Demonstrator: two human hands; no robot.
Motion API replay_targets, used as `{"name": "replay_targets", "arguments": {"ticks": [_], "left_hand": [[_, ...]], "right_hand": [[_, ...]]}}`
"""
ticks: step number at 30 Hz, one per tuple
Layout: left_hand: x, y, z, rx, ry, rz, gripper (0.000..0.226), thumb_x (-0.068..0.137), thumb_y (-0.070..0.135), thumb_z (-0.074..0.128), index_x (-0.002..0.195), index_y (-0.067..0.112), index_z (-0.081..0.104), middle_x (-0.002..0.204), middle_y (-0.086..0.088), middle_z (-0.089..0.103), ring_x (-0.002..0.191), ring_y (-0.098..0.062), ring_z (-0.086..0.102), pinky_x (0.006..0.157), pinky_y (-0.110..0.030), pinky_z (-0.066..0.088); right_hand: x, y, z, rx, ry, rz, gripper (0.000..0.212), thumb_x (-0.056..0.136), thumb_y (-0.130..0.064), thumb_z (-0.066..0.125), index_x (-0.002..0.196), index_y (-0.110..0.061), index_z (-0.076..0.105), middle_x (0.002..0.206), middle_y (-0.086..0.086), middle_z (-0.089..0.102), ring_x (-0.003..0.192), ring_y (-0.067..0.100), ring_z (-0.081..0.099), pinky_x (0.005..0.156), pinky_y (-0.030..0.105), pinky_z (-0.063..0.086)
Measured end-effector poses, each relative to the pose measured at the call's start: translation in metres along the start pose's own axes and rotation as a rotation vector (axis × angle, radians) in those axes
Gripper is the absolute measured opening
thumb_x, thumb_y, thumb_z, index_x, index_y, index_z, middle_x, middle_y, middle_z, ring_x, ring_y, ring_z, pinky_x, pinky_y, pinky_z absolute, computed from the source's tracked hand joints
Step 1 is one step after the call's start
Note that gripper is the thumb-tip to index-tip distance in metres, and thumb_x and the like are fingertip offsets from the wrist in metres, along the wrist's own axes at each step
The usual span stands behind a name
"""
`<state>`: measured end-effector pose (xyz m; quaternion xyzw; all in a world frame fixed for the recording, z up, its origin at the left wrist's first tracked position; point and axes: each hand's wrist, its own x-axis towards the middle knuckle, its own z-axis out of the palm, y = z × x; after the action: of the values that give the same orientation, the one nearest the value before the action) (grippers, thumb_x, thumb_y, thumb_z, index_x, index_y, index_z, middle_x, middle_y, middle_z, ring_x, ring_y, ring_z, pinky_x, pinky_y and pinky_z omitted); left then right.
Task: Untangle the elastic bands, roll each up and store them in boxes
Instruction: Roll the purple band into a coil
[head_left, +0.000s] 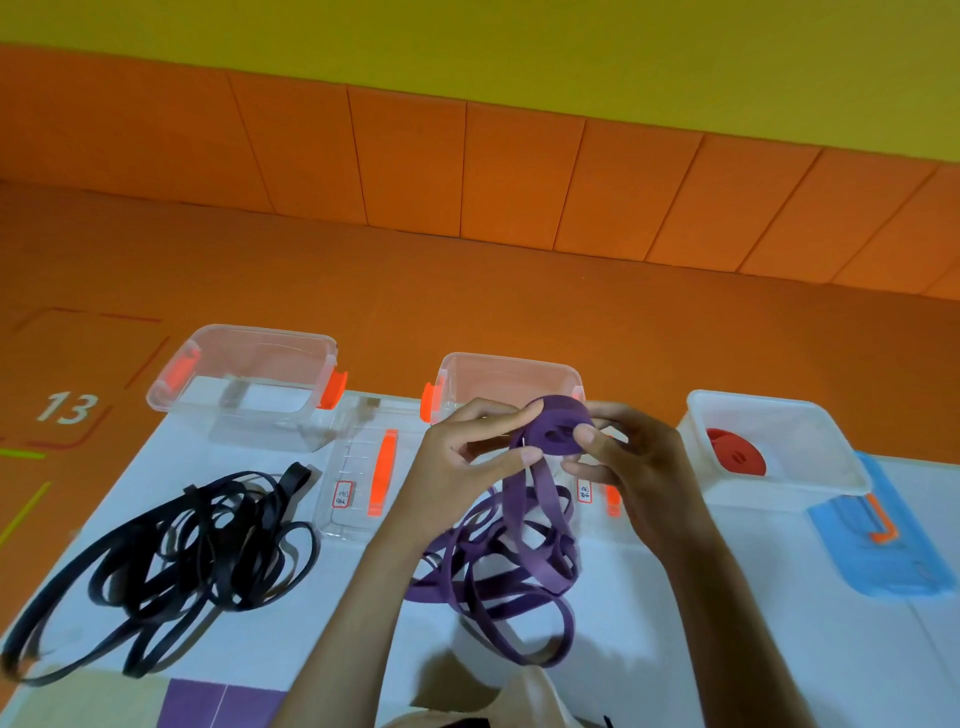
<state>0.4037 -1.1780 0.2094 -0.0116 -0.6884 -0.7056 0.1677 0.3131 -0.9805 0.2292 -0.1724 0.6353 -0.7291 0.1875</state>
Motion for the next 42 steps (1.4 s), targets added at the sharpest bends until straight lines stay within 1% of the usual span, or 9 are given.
{"name": "replay_targets", "arguments": {"ticks": [8,13,18,22,26,30,32,38,42], "left_hand": [[0.002,0.012,0.009,-0.031,0.162,0.134,0.032,0.086,0.016,0.085,0.109,0.038,0.08,0.114,0.006,0.08,0.111,-0.017,0.074,0.094,-0.022,0.056],[-0.004,0.001,0.007,0.137,0.092,0.095,0.023,0.089,0.021,0.082,0.107,0.035,0.082,0.114,0.012,0.078,0.113,-0.018,0.073,0.096,-0.023,0.055],[-0.002,-0.004,0.005,0.144,0.052,0.043,0.035,0.091,0.017,0.082,0.119,0.038,0.08,0.119,0.008,0.072,0.119,-0.022,0.067,0.101,-0.028,0.054],[0.001,0.0,0.004,-0.021,0.085,0.027,0.037,0.084,0.018,0.088,0.116,0.036,0.081,0.114,0.002,0.078,0.109,-0.018,0.073,0.092,-0.022,0.055],[0.002,0.003,0.003,0.047,0.15,0.041,0.034,0.077,0.027,0.093,0.105,0.038,0.079,0.105,0.007,0.08,0.1,-0.017,0.076,0.085,-0.02,0.057],[-0.004,-0.001,0.009,0.134,0.11,0.045,0.027,0.08,0.03,0.091,0.102,0.041,0.079,0.103,0.012,0.08,0.101,-0.016,0.076,0.088,-0.02,0.057],[-0.004,-0.001,0.011,0.119,0.094,0.027,0.026,0.08,0.032,0.09,0.103,0.041,0.08,0.103,0.011,0.08,0.103,-0.017,0.076,0.09,-0.023,0.058],[-0.002,-0.003,0.002,0.071,0.015,0.022,0.035,0.083,0.032,0.087,0.118,0.034,0.081,0.112,0.008,0.075,0.112,-0.021,0.071,0.097,-0.025,0.055],[-0.002,-0.007,-0.003,0.19,-0.016,-0.008,0.033,0.086,0.036,0.085,0.119,0.04,0.08,0.11,0.013,0.077,0.109,-0.018,0.072,0.092,-0.026,0.057]], "right_hand": [[-0.001,0.002,-0.006,-0.008,-0.293,0.022,0.03,0.096,-0.014,0.076,0.121,-0.005,0.063,0.121,0.02,0.073,0.112,0.04,0.072,0.088,0.043,0.063],[0.003,0.003,-0.006,-0.193,-0.194,0.152,0.037,0.075,-0.041,0.086,0.108,-0.03,0.073,0.101,0.006,0.077,0.089,0.035,0.08,0.076,0.04,0.066],[0.002,0.009,-0.007,-0.059,-0.214,0.097,0.032,0.088,-0.024,0.085,0.108,-0.01,0.064,0.112,0.017,0.075,0.099,0.042,0.077,0.081,0.044,0.065],[0.001,0.016,-0.009,0.042,-0.322,0.051,0.025,0.099,-0.012,0.072,0.114,0.001,0.057,0.123,0.026,0.07,0.109,0.048,0.072,0.09,0.049,0.063],[0.002,0.014,-0.01,0.003,-0.349,0.093,0.023,0.099,-0.013,0.073,0.117,-0.005,0.062,0.126,0.022,0.07,0.113,0.044,0.072,0.089,0.046,0.063],[0.002,0.006,-0.009,-0.17,-0.321,0.137,0.038,0.086,-0.04,0.086,0.115,-0.022,0.068,0.119,0.008,0.075,0.108,0.032,0.076,0.078,0.037,0.065],[0.002,0.007,-0.007,-0.159,-0.281,0.114,0.042,0.083,-0.043,0.087,0.109,-0.017,0.067,0.115,0.01,0.075,0.108,0.033,0.076,0.077,0.037,0.065],[-0.002,0.017,-0.008,0.074,-0.329,0.113,0.033,0.096,-0.022,0.078,0.106,0.001,0.056,0.122,0.027,0.069,0.116,0.047,0.069,0.093,0.053,0.061],[0.001,0.005,-0.007,-0.182,-0.283,0.172,0.035,0.084,-0.036,0.087,0.102,-0.013,0.068,0.111,0.011,0.076,0.105,0.032,0.075,0.082,0.036,0.063]]}}
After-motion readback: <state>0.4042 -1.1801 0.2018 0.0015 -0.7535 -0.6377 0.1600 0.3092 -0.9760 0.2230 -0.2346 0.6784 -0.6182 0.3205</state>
